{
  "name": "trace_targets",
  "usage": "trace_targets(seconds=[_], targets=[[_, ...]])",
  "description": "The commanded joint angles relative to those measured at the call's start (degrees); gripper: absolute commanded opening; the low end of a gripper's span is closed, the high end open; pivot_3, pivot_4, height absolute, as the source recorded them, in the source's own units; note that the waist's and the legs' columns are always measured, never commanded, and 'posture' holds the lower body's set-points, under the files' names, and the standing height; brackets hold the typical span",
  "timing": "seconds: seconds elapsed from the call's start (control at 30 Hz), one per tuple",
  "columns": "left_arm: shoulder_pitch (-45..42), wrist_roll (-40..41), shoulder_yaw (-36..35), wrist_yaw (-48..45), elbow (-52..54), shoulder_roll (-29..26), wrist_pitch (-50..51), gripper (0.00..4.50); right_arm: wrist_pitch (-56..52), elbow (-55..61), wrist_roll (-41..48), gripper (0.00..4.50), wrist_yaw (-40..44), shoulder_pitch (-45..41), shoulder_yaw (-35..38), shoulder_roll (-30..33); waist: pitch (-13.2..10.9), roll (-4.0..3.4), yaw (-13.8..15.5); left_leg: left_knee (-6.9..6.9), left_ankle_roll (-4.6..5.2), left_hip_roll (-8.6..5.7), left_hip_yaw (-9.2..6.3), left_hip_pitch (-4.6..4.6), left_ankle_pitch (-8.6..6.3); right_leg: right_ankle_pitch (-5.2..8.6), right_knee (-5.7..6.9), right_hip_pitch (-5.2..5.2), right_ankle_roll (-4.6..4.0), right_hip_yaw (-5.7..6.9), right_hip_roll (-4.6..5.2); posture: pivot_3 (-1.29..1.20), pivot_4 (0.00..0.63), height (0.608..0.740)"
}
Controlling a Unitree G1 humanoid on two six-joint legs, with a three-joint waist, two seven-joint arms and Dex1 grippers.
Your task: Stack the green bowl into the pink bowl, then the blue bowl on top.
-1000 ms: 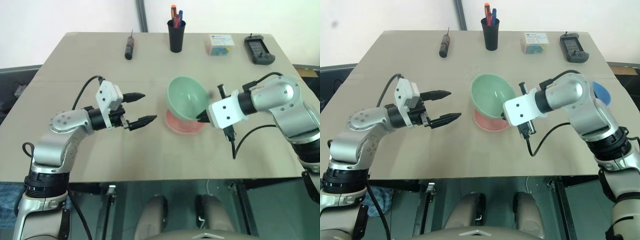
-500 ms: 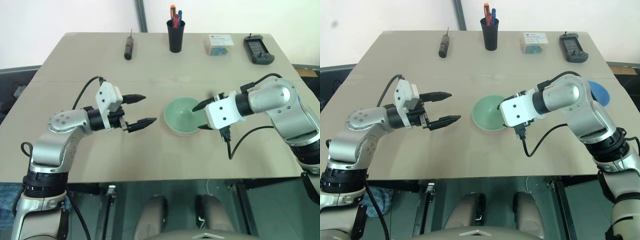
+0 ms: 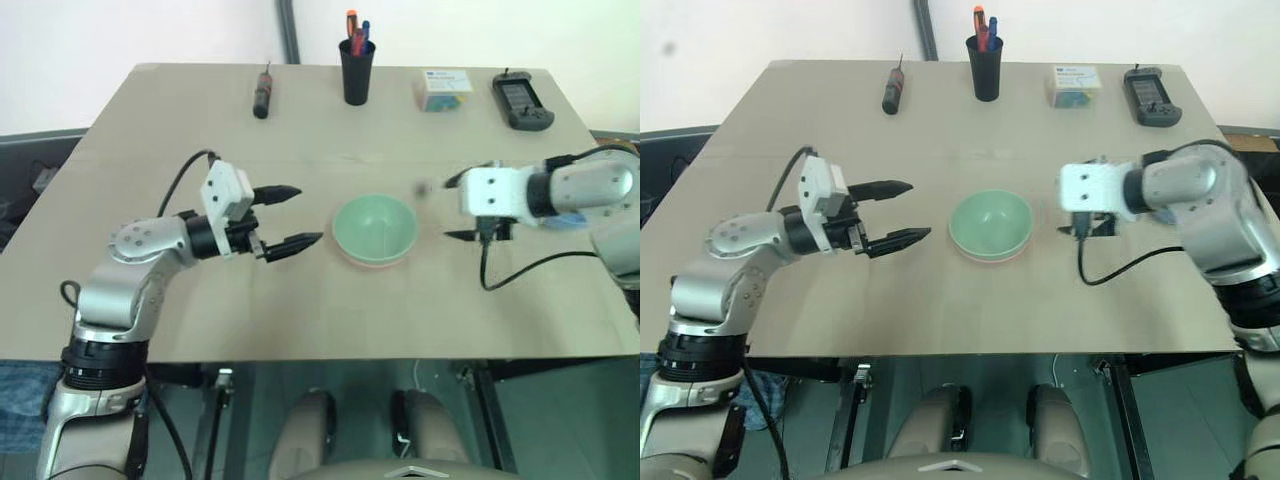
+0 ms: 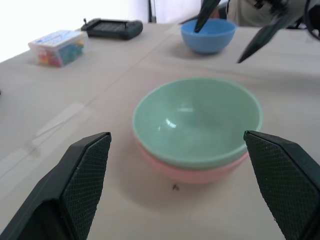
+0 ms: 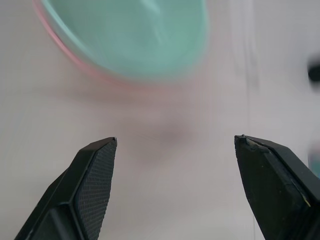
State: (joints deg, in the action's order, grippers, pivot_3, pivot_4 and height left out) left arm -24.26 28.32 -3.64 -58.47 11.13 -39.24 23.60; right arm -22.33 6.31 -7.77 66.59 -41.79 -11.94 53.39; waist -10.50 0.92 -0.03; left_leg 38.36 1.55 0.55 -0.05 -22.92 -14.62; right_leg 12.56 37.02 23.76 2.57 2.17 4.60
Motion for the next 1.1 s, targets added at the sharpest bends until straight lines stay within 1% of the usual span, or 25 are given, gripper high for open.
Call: trace_targets(seconds=[0.03,0.13,0.3,0.43,0.53,0.63,0.67,0.7,0.77,0.83,0.87,0.9,0.97,1.1], targets=[[-2.7,-0.1,1.2,0.4,0.6,1.7,-1.7,4.5,-2.0,-4.0,-0.9,3.96,-4.3,1.1,5.7,3.1,0.0,0.0,0.0,0.0,0.0,0.0,0.0,0.0,0.0,0.0,0.0,0.0,0.0,0.0,-0.01,0.0,0.15,0.74],[-4.2,-0.5,2.5,0.3,-0.3,3.4,-2.3,4.5,-3.2,-7.9,-0.9,3.96,-6.7,1.9,7.6,4.4,0.0,0.01,-0.1,-0.01,0.0,0.01,0.02,0.01,0.0,0.0,0.0,0.0,0.0,0.0,-0.01,0.0,0.15,0.74],[-7.6,-1.7,4.9,-0.3,-2.9,6.2,-4.0,4.5,-9.2,-15.9,1.7,3.96,-9.8,3.1,10.0,2.6,0.0,0.01,-0.5,0.0,0.01,0.01,0.07,0.03,0.0,0.0,0.01,-0.03,0.0,-0.05,-0.02,0.0,0.15,0.74],[-9.4,-2.5,5.8,-0.9,-4.6,7.4,-5.0,4.5,-9.2,-22.8,2.7,3.96,-11.5,3.1,9.8,0.9,0.0,0.01,-0.6,0.01,0.01,0.0,0.14,0.03,0.0,0.0,0.0,-0.03,0.01,-0.06,-0.02,0.0,0.15,0.74],[-10.6,-2.8,6.1,-1.1,-5.7,8.0,-5.5,4.5,-6.9,-28.8,2.3,3.96,-12.7,2.4,9.0,0.2,0.0,0.01,-0.6,0.0,0.01,0.0,0.19,0.03,0.0,0.0,0.0,-0.02,0.01,-0.06,-0.02,0.0,0.15,0.74],[-11.1,-3.0,6.2,-1.2,-6.0,8.2,-5.7,4.5,-4.5,-32.3,1.8,3.96,-13.1,1.5,8.3,0.1,0.0,0.01,-0.6,0.0,0.01,0.0,0.36,0.03,0.0,0.0,0.0,-0.02,0.01,-0.07,-0.02,0.0,0.15,0.74],[-11.0,-3.0,6.1,-1.2,-5.9,8.3,-5.7,4.5,-3.7,-33.1,1.5,3.44,-13.3,1.3,8.0,0.1,0.0,0.0,-0.6,0.0,0.01,0.0,0.37,0.03,0.0,0.0,-0.01,-0.02,0.01,-0.07,-0.02,0.0,0.15,0.74],[-11.0,-3.1,6.1,-1.3,-5.9,8.3,-5.7,4.5,-3.1,-33.7,1.4,3.18,-13.3,1.0,7.9,0.2,0.0,0.0,-0.7,0.0,0.01,0.0,0.4,0.03,0.0,-0.01,-0.01,-0.01,0.01,-0.1,-0.02,0.0,0.15,0.74],[-10.7,-3.2,6.0,-1.4,-5.6,8.3,-5.7,4.5,-2.6,-34.2,1.5,2.34,-13.2,0.8,7.8,0.1,0.0,0.0,-0.8,-0.01,0.01,0.02,0.43,0.04,0.0,-0.01,-0.01,-0.01,0.01,-0.11,-0.02,0.0,0.15,0.74],[-10.6,-3.3,5.9,-1.3,-5.5,8.4,-5.7,4.5,-2.2,-34.3,1.5,1.37,-13.1,0.7,7.8,0.1,0.0,0.0,-0.7,-0.01,0.01,0.02,0.42,0.04,0.0,-0.01,-0.01,-0.01,0.01,-0.11,-0.03,0.0,0.15,0.74],[-10.5,-3.3,5.9,-1.3,-5.5,8.4,-5.7,4.5,-2.2,-34.3,1.6,1.02,-13.1,0.6,7.8,0.0,0.0,0.0,-0.7,-0.01,0.01,0.02,0.41,0.04,0.0,-0.01,0.0,-0.01,0.01,-0.1,-0.03,0.0,0.15,0.74],[-10.5,-3.3,5.9,-1.2,-5.5,8.5,-5.7,4.5,-2.2,-34.1,1.6,0.47,-13.0,0.6,7.7,0.0,0.0,0.0,-0.6,-0.01,0.01,0.02,0.42,0.04,0.0,-0.01,-0.01,-0.01,0.01,-0.11,-0.03,0.0,0.15,0.74],[-10.5,-3.4,5.9,-1.1,-5.4,8.5,-5.7,4.5,-2.1,-33.9,1.7,0.03,-12.8,0.6,7.6,-0.1,0.0,0.0,-0.6,0.0,0.01,0.02,0.43,0.04,0.0,-0.01,-0.01,-0.01,0.01,-0.11,-0.02,0.0,0.15,0.74],[-10.4,-3.4,5.8,-1.2,-5.6,8.4,-5.7,4.5,-1.5,-32.6,1.8,0.03,-12.2,0.6,7.2,0.1,0.0,0.0,-0.6,0.0,0.01,0.02,0.43,0.03,0.0,-0.01,-0.01,-0.01,0.01,-0.11,-0.02,0.0,0.15,0.74]])
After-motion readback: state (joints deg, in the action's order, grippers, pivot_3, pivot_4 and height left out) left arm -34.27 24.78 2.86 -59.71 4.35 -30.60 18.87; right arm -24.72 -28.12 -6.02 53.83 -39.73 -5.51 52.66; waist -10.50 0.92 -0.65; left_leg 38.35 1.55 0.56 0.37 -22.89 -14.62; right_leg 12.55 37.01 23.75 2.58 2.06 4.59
